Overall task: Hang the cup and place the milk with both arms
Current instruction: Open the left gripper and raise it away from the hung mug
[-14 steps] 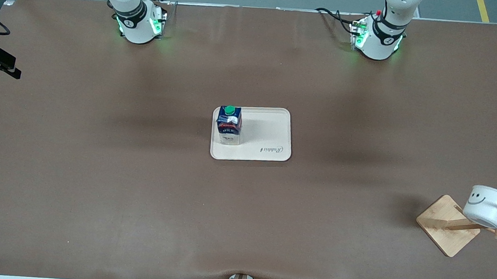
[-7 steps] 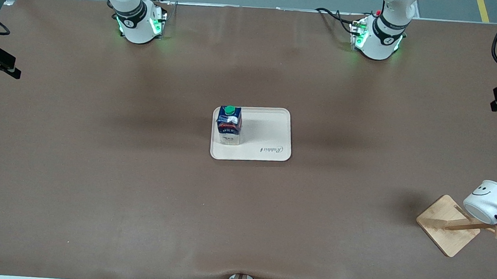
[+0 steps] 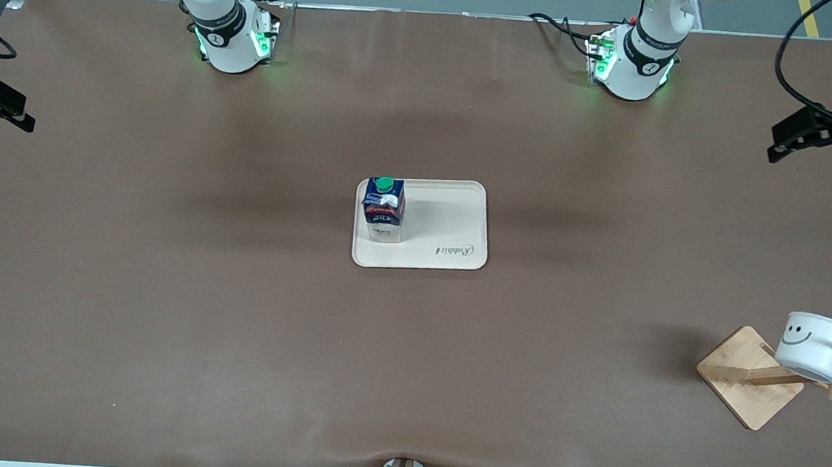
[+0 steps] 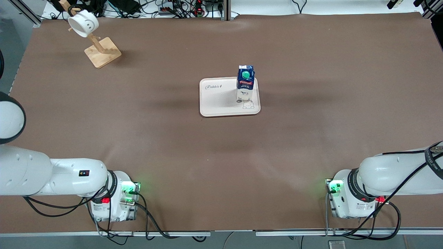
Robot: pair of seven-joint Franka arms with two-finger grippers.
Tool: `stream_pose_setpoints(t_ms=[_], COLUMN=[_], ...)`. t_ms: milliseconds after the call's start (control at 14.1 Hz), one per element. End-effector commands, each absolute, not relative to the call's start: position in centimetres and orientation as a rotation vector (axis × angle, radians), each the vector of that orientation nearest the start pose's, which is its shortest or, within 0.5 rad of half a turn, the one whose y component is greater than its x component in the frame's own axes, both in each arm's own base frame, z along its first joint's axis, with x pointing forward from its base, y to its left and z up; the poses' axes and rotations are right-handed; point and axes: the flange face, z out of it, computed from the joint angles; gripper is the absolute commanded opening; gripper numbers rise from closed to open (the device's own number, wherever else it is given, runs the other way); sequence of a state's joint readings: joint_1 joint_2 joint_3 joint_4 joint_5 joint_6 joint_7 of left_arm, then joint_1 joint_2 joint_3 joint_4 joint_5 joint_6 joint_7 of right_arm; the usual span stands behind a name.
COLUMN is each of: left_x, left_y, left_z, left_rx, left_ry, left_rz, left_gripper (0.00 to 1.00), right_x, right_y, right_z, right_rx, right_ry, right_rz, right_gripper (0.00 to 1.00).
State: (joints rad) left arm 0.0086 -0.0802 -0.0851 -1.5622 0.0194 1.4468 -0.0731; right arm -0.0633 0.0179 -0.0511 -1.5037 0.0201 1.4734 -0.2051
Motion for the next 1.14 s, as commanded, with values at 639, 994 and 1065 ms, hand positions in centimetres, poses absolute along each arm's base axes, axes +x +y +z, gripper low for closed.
stream_pose_setpoints(t_ms=[639,994,1065], left_x=[51.6,52.7,52.7], left_y=[-6.0,-5.9,-6.1], left_z=[65.8,64.6,64.5], left_rx=[-3.098,-3.085,-3.086], left_ry=[-0.042,-0.04,-0.035], left_rz=[-0.017,0.011,0.013], left_gripper=[1.0,1.0,1.0], right_x=[57.2,59.1,59.0], right_y=[-6.1,-5.5,-5.3], right_z=[59.4,54.0,53.9], right_rx=[-3.105,-3.054,-3.025], right_ry=[-0.153,-0.187,-0.176], right_rz=[0.186,0.334,0.341], right_gripper=[1.0,1.0,1.0])
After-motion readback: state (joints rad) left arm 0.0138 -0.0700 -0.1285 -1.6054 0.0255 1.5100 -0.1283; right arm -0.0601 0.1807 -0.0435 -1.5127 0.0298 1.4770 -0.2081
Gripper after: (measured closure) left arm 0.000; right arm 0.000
